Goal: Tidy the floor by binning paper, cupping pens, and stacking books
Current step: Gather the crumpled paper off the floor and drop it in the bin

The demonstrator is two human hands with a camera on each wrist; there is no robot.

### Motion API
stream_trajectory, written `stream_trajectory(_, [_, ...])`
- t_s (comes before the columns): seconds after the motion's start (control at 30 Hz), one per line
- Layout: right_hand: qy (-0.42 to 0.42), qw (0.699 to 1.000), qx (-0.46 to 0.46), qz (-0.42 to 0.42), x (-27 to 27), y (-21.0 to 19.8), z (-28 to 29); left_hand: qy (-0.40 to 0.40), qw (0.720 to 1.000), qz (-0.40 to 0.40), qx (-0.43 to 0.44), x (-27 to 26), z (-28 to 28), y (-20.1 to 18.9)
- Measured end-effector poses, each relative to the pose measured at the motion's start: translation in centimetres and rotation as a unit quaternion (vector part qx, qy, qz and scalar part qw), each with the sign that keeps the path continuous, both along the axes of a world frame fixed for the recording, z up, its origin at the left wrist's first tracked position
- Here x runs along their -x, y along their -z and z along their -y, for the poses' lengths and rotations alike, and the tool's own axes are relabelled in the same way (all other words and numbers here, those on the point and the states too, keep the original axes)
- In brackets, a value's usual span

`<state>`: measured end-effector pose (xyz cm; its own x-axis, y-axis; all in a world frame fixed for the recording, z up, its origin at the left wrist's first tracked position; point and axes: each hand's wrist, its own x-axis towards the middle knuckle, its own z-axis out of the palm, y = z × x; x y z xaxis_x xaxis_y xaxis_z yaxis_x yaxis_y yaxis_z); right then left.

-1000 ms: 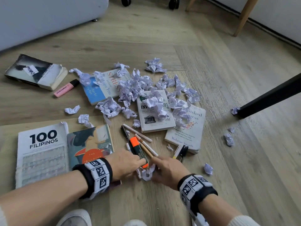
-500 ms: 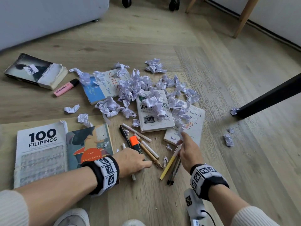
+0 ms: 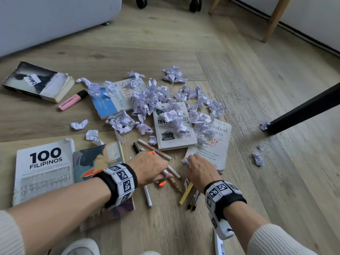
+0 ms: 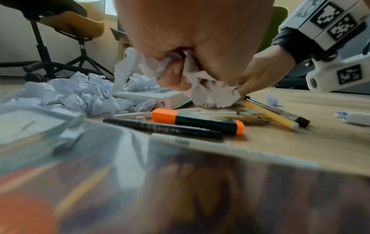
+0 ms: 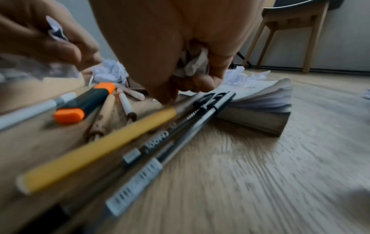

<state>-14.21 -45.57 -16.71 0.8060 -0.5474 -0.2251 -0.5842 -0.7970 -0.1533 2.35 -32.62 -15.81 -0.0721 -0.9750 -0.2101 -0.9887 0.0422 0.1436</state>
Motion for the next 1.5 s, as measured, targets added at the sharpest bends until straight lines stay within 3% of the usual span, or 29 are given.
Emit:
stream_trajectory(0.07, [0.066,0.993,-0.054,0.076,0.1,-1.0,0.3,0.004,1.000,0.020,0.003,0.5,0.6,-0.5])
stream_trajectory(0.17, [0.185,0.971,-0.045,0.145,1.5,-2.6,2.3,0.007,0.999,0.032,0.010,1.7,2.0,-0.3])
stream_trajectory(0.33, [0.379,0.914,-0.048,0.138,5.6,-4.6,5.1,0.073,0.997,0.006,-0.014,5.1,4.5,0.7])
stream_trajectory(0.4, [0.416,0.901,-0.057,0.107,6.9,-4.7,5.2,0.086,0.996,-0.018,-0.023,6.0,4.9,1.4])
stream_trajectory(0.57, [0.428,0.886,-0.106,-0.143,9.9,-3.1,3.7,0.112,0.991,-0.011,-0.073,6.6,5.6,1.4])
stream_trajectory(0.67, [0.335,0.914,-0.114,-0.198,10.5,-1.4,2.0,0.120,0.990,-0.002,-0.075,6.8,5.6,0.8])
stream_trajectory(0.83, [0.293,0.942,-0.086,-0.142,9.7,-0.2,1.4,0.054,0.998,-0.044,0.012,4.5,5.7,0.8])
stream_trajectory(0.9, [0.348,0.925,-0.098,-0.116,9.8,-0.7,2.8,0.032,0.997,-0.053,0.054,3.3,6.1,0.5])
stream_trajectory(1.0, [0.472,0.877,-0.087,-0.028,10.2,-2.3,6.5,-0.031,0.993,-0.083,0.073,2.2,7.6,-1.1])
stream_trajectory(1.07, [0.505,0.860,-0.077,0.001,10.3,-2.9,9.2,-0.078,0.991,-0.070,0.084,1.2,8.7,-1.6])
stream_trajectory(1.33, [0.536,0.844,-0.006,-0.011,10.3,-1.1,15.7,-0.173,0.965,-0.071,0.183,-1.4,12.4,-1.7])
stream_trajectory(1.5, [0.521,0.853,-0.004,-0.028,10.6,1.3,19.1,-0.179,0.972,-0.053,0.143,0.9,14.2,-0.3])
